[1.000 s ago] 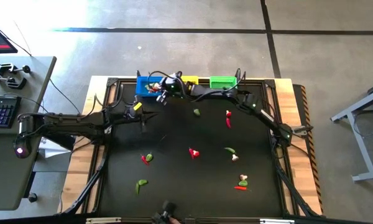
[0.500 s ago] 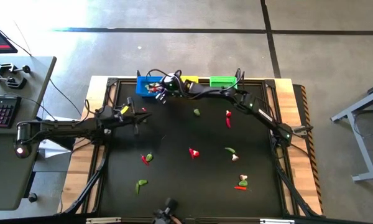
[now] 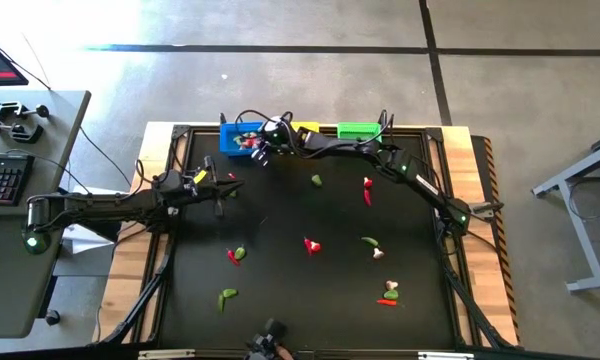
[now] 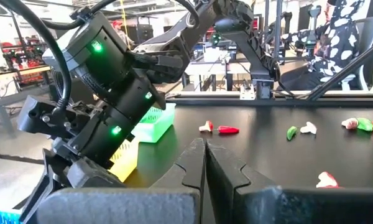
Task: Sort produce into baskets
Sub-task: Put the red mushroom into the blue bin, then put the brown mushroom into the blue bin
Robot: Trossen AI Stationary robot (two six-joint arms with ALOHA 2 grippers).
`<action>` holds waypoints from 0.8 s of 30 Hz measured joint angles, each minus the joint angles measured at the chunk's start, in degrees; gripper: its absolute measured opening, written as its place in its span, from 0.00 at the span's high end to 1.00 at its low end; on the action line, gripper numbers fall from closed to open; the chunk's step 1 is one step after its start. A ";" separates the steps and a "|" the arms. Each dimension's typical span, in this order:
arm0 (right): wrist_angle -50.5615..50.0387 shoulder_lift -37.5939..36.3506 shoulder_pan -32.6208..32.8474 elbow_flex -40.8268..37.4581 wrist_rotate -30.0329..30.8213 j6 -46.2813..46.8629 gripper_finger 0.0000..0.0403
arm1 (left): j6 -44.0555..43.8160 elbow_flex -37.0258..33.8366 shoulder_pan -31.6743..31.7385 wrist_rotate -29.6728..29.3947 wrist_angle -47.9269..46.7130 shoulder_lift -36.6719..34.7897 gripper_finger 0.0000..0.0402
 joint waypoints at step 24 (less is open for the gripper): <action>28.94 -25.97 6.46 -43.17 14.24 -3.18 1.00 | -0.52 0.00 -0.09 0.07 -2.90 0.02 1.00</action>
